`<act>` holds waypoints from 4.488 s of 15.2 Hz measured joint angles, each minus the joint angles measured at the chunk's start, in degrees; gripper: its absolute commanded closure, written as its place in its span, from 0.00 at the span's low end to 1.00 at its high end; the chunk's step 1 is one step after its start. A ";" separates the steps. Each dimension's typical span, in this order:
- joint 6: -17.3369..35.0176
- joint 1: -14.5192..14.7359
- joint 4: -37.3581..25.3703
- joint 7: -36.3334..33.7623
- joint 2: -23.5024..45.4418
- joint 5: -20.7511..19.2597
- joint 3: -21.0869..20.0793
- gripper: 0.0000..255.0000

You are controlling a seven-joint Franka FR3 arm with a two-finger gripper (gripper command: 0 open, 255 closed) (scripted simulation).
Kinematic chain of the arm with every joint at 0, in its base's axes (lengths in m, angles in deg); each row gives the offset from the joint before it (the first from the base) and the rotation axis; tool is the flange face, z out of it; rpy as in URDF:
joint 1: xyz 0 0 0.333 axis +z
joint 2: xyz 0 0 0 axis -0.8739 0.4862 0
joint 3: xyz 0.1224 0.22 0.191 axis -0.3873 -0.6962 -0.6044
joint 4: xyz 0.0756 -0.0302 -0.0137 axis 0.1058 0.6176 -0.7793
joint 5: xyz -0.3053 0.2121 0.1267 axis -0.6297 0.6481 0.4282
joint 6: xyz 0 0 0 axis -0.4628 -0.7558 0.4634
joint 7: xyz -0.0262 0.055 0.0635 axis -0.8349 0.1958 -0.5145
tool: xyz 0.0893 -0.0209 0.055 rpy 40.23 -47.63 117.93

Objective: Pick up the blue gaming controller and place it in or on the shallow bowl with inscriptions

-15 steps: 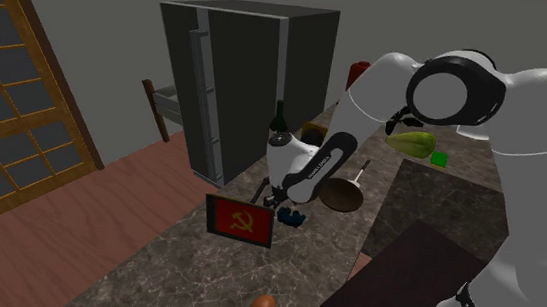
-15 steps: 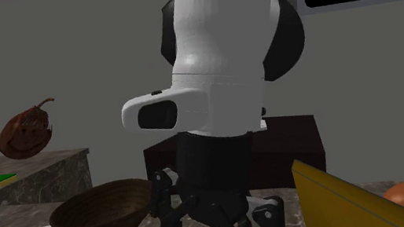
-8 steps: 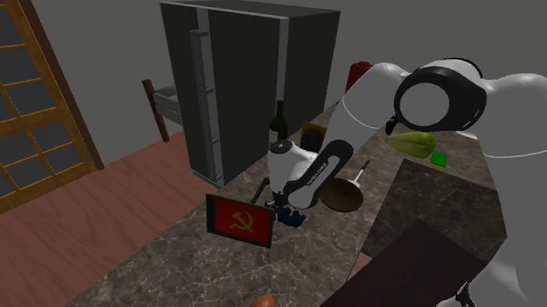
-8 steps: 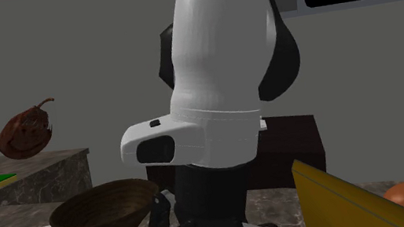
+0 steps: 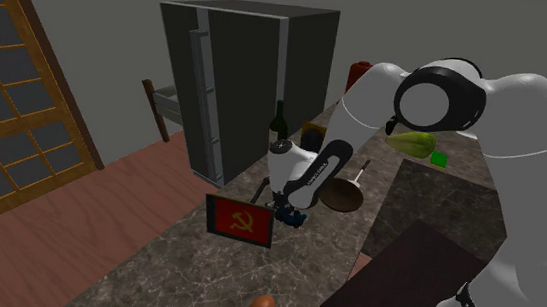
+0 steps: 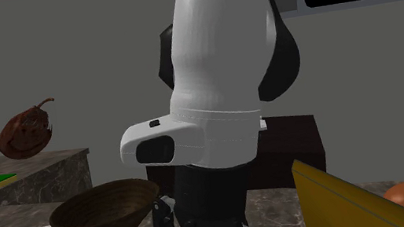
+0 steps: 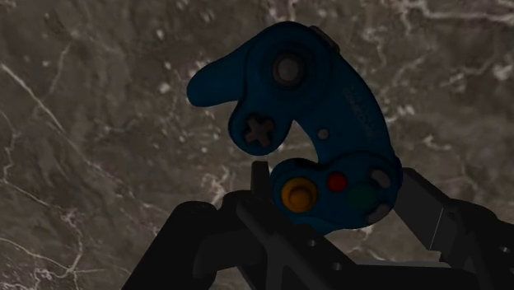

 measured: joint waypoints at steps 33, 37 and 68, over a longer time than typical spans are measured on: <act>-12.57 -3.30 4.12 6.34 -16.90 6.02 -4.73 1.00; -13.71 -3.93 4.84 7.49 -18.93 6.78 -5.00 1.00; 3.94 -17.73 18.04 24.28 -18.29 4.22 3.77 1.00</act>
